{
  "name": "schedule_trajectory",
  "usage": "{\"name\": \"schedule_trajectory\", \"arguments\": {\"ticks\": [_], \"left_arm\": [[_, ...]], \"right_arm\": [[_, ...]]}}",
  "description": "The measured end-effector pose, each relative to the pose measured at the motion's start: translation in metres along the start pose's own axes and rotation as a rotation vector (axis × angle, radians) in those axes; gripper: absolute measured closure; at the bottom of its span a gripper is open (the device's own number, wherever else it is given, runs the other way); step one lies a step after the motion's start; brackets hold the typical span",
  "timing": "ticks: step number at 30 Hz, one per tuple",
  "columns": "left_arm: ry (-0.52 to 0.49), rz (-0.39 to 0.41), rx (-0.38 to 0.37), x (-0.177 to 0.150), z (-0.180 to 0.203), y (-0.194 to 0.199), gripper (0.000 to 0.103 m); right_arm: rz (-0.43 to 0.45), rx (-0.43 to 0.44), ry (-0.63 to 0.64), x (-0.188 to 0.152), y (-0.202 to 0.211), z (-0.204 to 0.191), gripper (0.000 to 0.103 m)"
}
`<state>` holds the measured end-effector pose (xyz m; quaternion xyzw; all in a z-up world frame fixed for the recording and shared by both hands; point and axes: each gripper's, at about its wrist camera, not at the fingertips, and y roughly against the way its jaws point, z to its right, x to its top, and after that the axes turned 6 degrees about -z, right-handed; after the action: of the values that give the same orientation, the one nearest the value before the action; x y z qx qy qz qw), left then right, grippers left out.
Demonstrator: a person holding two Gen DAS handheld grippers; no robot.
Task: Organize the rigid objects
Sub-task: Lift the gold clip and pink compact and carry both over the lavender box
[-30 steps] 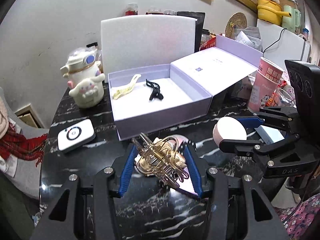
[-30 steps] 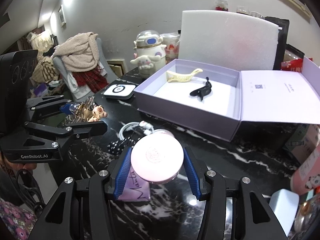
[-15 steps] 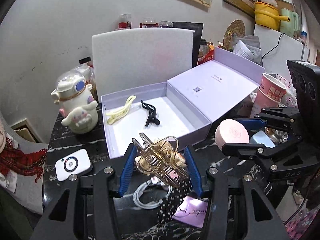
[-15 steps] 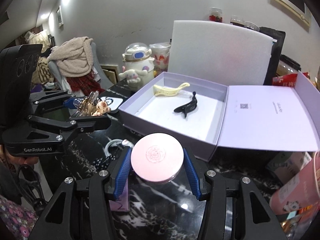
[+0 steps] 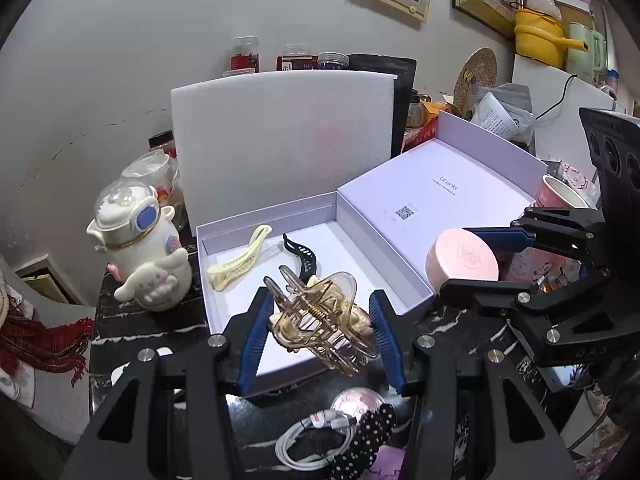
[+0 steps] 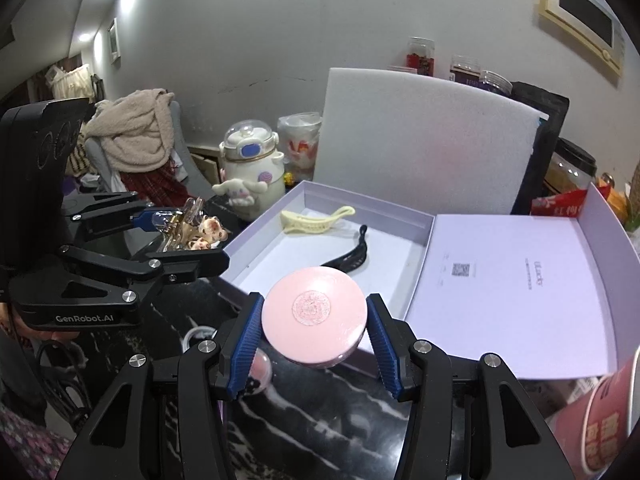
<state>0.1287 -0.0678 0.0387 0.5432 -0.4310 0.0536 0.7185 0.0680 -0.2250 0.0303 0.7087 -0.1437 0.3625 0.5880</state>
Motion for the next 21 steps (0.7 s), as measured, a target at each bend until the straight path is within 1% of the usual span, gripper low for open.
{"name": "schedule_trajectory", "arguments": {"ticks": [7,11,16,21], "left_arm": [[-0.029,0.003,0.005,0.018,-0.002,-0.015,0.054],[-0.041,0.005,0.002,0.031,-0.005,-0.024,0.054],[-0.055,0.005,-0.003,0.042,-0.009,-0.035,0.054],[-0.067,-0.003,-0.001,0.053,-0.014,-0.05,0.054]], "right_arm": [[0.012,-0.005,-0.008,0.017,-0.009,0.011,0.052],[0.014,-0.023,-0.013,0.026,-0.014,0.017,0.052],[0.015,-0.028,-0.045,0.036,-0.021,0.029,0.052],[0.009,-0.054,-0.062,0.045,-0.032,0.039,0.052]]}}
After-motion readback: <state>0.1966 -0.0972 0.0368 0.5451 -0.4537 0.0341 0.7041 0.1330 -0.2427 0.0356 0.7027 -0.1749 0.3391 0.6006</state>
